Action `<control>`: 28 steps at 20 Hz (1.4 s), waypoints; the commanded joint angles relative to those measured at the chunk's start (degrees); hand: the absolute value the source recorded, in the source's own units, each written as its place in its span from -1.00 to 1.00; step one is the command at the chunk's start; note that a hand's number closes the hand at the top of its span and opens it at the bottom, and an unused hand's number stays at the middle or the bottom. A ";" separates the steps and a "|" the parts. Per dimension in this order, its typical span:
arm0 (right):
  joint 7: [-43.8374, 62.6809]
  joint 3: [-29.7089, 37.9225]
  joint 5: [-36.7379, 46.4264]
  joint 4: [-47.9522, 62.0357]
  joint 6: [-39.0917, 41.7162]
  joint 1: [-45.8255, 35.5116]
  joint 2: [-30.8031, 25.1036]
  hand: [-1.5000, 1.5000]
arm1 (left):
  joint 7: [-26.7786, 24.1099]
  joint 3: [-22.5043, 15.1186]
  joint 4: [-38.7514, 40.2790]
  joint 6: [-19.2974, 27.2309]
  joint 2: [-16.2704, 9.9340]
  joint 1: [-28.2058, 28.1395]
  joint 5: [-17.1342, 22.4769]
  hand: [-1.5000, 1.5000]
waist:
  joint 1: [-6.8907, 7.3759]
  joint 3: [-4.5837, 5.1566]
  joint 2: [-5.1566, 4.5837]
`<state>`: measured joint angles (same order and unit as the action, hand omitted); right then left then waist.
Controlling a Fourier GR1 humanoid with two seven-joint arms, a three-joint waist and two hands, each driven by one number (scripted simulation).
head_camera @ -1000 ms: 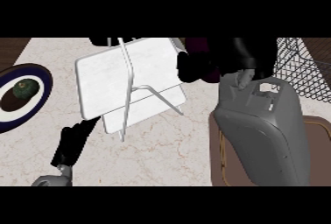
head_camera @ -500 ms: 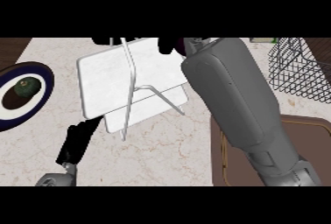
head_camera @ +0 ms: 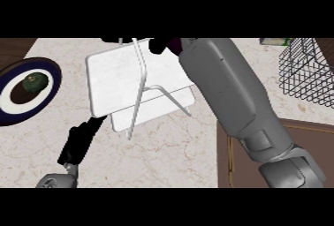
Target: Pick the eggplant from the tray and place it in the tiered shelf
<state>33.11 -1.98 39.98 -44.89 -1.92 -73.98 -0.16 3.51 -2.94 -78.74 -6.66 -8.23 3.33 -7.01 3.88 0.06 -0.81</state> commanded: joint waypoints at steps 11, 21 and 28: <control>-16.48 6.52 -33.03 5.07 -23.35 1.16 0.16 -1.00 | 0.55 0.32 1.49 -0.44 0.31 1.87 0.14 0.00 | 0.37 -0.03 -0.06; -15.59 12.37 -29.37 -2.22 -38.52 6.58 -5.97 -1.00 | 0.49 2.32 -0.87 1.36 -0.24 -3.07 0.44 0.00 | -4.38 -0.08 1.15; -7.21 12.73 -32.42 -17.98 -24.72 19.16 -19.21 -1.00 | -1.75 4.73 1.95 0.26 -1.85 -2.37 1.49 0.00 | -6.44 -0.08 1.44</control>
<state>24.14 8.93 10.63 -55.75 -34.20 -60.47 -12.07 3.40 0.73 -79.01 -6.42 -9.70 0.35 -5.63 -1.62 0.00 0.65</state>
